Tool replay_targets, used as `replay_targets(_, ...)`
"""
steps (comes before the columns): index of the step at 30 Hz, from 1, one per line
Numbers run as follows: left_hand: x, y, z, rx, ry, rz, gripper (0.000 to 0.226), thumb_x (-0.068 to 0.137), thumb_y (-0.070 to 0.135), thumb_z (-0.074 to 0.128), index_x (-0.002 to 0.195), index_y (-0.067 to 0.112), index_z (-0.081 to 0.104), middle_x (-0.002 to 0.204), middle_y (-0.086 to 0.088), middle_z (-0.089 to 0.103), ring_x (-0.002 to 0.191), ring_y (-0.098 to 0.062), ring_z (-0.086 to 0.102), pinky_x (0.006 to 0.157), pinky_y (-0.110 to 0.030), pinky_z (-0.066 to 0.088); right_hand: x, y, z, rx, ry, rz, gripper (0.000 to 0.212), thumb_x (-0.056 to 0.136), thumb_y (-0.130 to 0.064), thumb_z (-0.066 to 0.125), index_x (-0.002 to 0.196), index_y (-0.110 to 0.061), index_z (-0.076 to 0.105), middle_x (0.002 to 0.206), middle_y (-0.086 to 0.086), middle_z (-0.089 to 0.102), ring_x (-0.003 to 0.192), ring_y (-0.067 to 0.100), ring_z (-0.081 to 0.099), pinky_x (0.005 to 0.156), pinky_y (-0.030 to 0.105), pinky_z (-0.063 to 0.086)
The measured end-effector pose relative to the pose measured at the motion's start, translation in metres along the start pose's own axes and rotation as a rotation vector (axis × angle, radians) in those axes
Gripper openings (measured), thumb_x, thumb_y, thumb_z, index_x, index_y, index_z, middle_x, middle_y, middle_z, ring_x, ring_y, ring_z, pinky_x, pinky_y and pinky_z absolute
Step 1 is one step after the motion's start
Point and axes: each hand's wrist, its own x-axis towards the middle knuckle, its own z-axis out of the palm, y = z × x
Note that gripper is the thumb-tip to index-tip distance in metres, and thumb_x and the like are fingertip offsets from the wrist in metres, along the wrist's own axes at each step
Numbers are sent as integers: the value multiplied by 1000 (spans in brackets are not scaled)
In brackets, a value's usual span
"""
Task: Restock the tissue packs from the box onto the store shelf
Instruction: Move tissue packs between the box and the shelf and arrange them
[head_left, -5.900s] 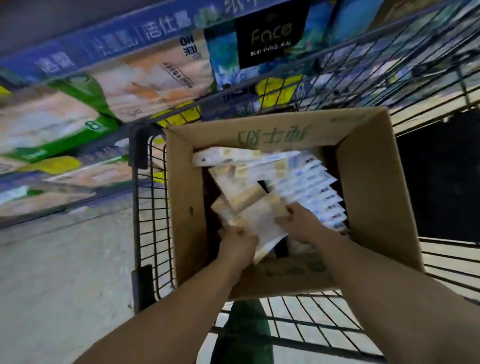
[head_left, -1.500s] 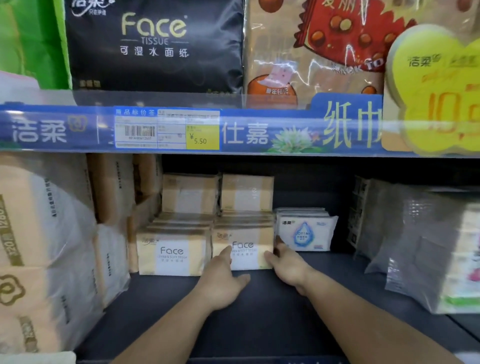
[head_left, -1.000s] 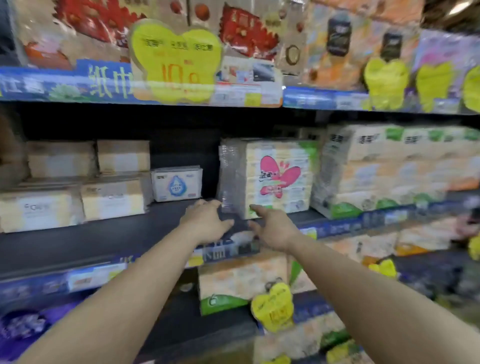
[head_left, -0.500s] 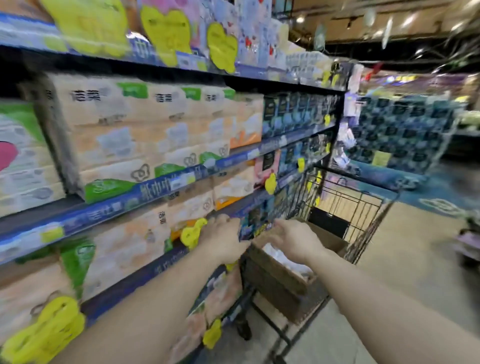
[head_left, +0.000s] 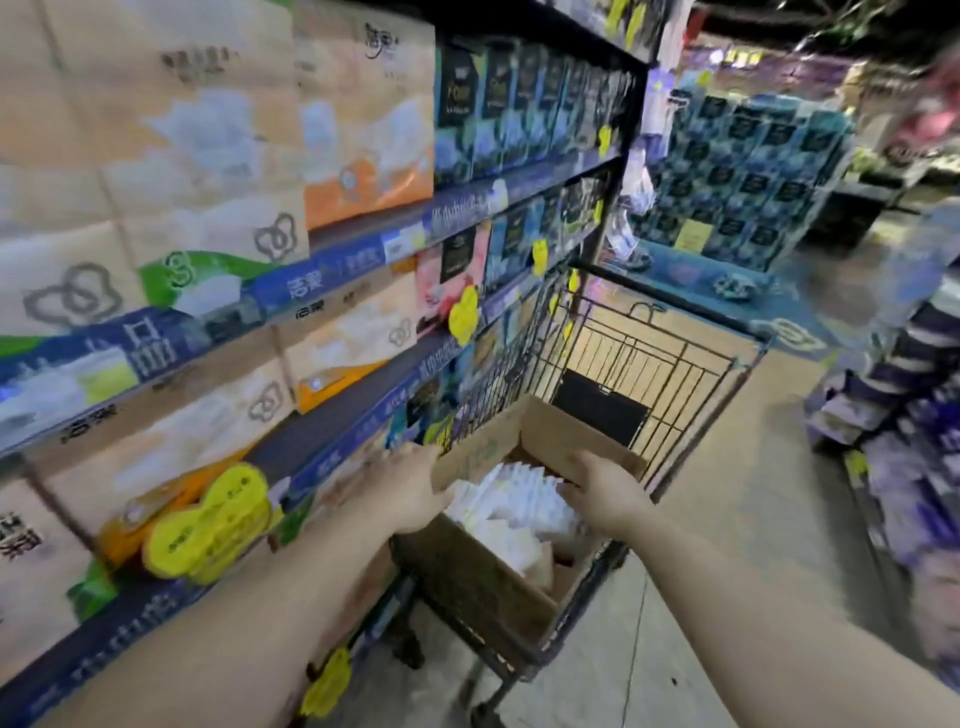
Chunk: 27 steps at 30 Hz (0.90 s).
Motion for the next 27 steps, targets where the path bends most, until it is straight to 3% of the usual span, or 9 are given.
replay_targets(4,44,-11,21,-94,-63,-5,74,87,51,58,149,26,26,152,-5,31,136,-28,36,109,-40,35,52,-3,19,-23,-136,-43,58,96,-33,52,148,-18,30,149,5,42,132,24,45,105,34,40)
replay_targets(7,76,-18,37,-169,-75,-42,74,87,48,61,148,25,26,151,-4,32,136,-28,35,110,-40,35,97,-1,31,-55,-209,-96,57,97,-34,49,148,-17,29,150,5,40,133,25,43,107,34,37)
replay_targets(12,123,-17,67,-255,-45,-181,77,84,49,63,148,28,26,148,-3,35,133,-27,38,106,-41,38,171,14,54,-89,-373,-182,56,99,-30,47,149,-17,27,149,7,41,127,24,50,101,36,40)
replay_targets(17,175,4,109,-340,9,-383,75,84,49,64,147,23,31,147,-3,39,132,-25,42,105,-36,39,263,50,81,-147,-568,-276,57,100,-31,45,151,-18,24,152,5,35,136,24,39,103,32,37)
replay_targets(22,231,28,152,-288,16,-516,73,81,41,69,144,19,38,150,-4,38,139,-22,33,113,-31,28,336,91,115,-163,-709,-274,55,100,-33,46,149,-19,26,146,7,44,124,25,51,98,35,44)
replay_targets(27,264,27,195,-227,26,-666,66,85,41,62,143,22,37,139,-6,47,126,-28,45,104,-37,40,384,112,174,-38,-757,-155,55,98,-34,50,147,-16,31,137,12,53,117,29,55,92,36,47)
